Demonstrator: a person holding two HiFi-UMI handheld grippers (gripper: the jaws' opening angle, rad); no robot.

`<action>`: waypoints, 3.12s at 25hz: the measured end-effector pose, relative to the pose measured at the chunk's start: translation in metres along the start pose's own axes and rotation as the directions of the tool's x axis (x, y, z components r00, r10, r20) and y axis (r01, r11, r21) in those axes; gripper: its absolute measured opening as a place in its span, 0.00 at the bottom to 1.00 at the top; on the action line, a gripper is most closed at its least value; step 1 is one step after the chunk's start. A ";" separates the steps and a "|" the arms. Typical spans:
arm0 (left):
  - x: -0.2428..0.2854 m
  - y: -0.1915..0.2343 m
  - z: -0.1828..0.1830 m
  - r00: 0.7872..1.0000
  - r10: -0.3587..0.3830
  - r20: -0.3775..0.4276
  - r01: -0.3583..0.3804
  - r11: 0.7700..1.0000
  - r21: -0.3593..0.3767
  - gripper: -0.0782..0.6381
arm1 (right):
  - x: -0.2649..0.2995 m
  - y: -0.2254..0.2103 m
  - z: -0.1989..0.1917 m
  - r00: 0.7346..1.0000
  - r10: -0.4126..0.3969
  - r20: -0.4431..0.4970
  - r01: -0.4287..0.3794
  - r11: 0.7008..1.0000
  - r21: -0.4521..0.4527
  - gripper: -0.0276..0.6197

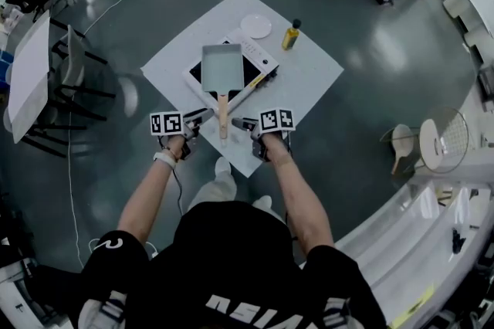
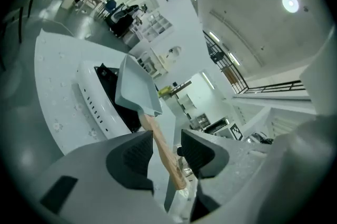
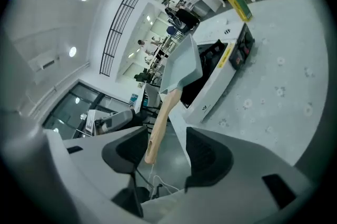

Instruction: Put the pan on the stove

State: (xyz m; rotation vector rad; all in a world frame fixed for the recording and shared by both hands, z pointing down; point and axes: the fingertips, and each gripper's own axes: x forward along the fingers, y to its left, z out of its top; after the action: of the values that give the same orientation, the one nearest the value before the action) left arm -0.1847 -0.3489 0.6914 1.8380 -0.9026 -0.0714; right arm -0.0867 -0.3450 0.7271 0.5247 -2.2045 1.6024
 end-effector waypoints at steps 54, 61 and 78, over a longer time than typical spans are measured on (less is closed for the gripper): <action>-0.112 -0.313 -0.072 0.908 0.136 0.397 -0.352 0.762 0.544 0.11 | -0.232 0.214 -0.043 0.916 -0.031 0.401 0.350 0.552 -0.757 0.04; -0.113 -0.310 -0.066 0.900 0.146 0.410 -0.372 0.748 0.550 0.11 | -0.229 0.219 -0.041 0.912 -0.030 0.409 0.358 0.543 -0.760 0.04; -0.090 -0.302 -0.061 0.901 0.178 0.397 -0.390 0.733 0.557 0.11 | -0.233 0.201 -0.025 0.911 -0.049 0.409 0.366 0.549 -0.752 0.04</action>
State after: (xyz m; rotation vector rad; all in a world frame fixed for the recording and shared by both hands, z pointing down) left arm -0.0572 -0.1932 0.4410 2.3100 -1.5856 0.1566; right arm 0.0168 -0.2438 0.4538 0.7610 -2.6734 0.2178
